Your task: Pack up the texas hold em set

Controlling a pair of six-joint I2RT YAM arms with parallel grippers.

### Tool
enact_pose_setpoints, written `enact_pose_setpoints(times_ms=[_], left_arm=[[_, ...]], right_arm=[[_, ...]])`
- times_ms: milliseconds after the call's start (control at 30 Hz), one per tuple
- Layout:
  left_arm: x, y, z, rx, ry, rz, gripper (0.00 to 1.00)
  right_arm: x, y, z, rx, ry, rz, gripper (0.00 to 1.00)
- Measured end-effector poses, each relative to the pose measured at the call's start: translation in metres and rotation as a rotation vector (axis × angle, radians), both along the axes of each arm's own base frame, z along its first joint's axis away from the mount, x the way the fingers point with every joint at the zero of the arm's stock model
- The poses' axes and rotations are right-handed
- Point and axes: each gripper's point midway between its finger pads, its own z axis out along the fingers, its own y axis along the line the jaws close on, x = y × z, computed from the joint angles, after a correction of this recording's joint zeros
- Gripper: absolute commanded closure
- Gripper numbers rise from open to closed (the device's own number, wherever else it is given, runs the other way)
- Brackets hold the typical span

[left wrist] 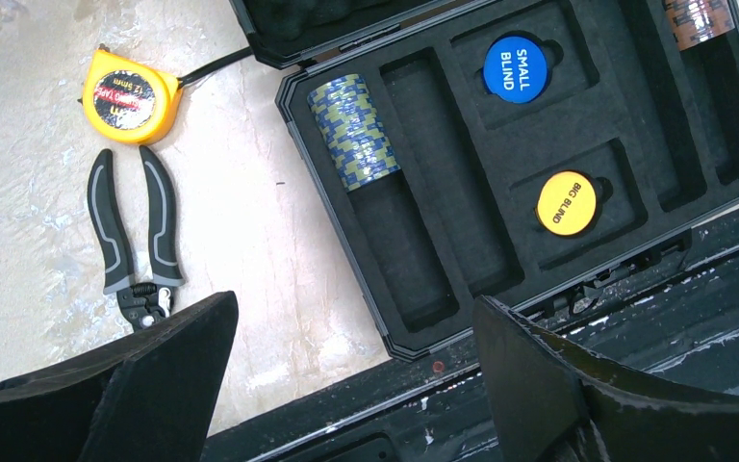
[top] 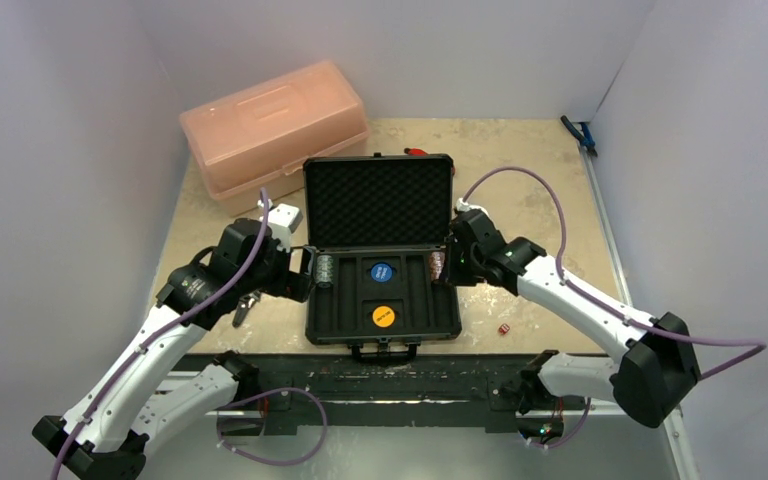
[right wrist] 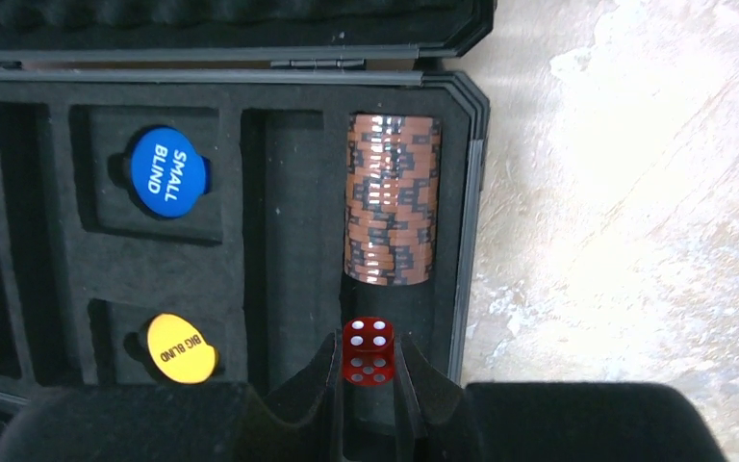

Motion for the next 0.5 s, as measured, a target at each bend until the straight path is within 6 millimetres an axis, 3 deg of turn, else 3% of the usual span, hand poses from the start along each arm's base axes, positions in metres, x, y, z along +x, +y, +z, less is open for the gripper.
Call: enact_pose_setpoints(times_ms=[333, 500], left_arm=[[0.0, 0.0, 0.0, 0.002, -0.001, 0.002, 0.08], [0.0, 0.001, 0.0, 0.003, -0.002, 0.004, 0.09]], right_arm=[[-0.007, 0.008, -0.026, -0.045, 0.037, -0.003, 1.0], [-0.003, 0.011, -0.028, -0.043, 0.024, -0.012, 1.0]])
